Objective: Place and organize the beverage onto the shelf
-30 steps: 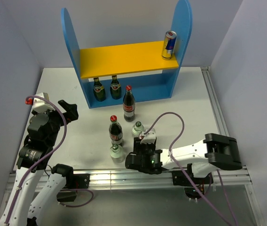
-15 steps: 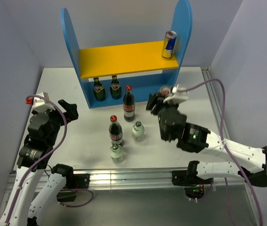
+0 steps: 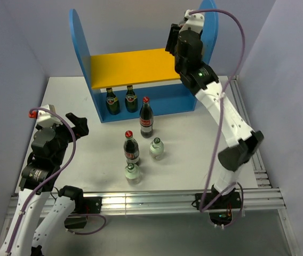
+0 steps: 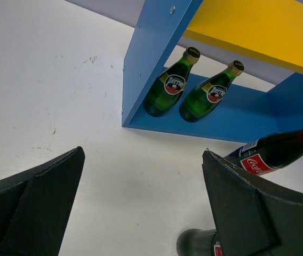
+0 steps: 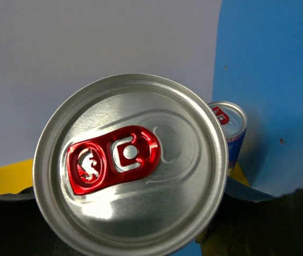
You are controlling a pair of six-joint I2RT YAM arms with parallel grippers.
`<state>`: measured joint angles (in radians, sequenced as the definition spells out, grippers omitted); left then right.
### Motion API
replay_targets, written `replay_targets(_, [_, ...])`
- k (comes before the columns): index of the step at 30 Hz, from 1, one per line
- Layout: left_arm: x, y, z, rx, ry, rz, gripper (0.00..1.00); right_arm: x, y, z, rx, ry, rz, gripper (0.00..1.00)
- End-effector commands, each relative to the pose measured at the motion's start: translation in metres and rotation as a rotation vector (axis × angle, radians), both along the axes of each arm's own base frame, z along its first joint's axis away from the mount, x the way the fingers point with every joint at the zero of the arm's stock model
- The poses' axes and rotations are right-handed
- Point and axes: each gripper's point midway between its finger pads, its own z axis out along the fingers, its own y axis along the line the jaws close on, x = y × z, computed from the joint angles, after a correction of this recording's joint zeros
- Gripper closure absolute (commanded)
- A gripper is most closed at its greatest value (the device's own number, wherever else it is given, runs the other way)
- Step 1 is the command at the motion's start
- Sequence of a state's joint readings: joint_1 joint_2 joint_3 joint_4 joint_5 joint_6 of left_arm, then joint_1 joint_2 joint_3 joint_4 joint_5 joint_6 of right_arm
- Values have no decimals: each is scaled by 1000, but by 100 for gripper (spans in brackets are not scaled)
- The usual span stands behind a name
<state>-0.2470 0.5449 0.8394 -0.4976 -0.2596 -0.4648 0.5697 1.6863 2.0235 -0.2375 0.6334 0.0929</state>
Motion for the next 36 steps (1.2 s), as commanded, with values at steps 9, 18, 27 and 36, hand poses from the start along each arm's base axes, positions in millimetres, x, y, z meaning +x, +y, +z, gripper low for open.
replay_targets(9, [0, 2, 12, 3, -48, 2, 1, 81, 0, -44, -69, 83, -1, 100])
replay_targets(18, [-1, 1, 13, 0, -50, -4, 1, 98, -2, -87, -104, 143, -28, 100])
replay_targets(27, [-1, 2, 13, 0, -49, 1, 1, 104, -6, -119, -113, 179, -72, 81])
replay_targets(36, [0, 3, 12, 0, -45, 5, 1, 92, -4, -125, -79, 192, -59, 0])
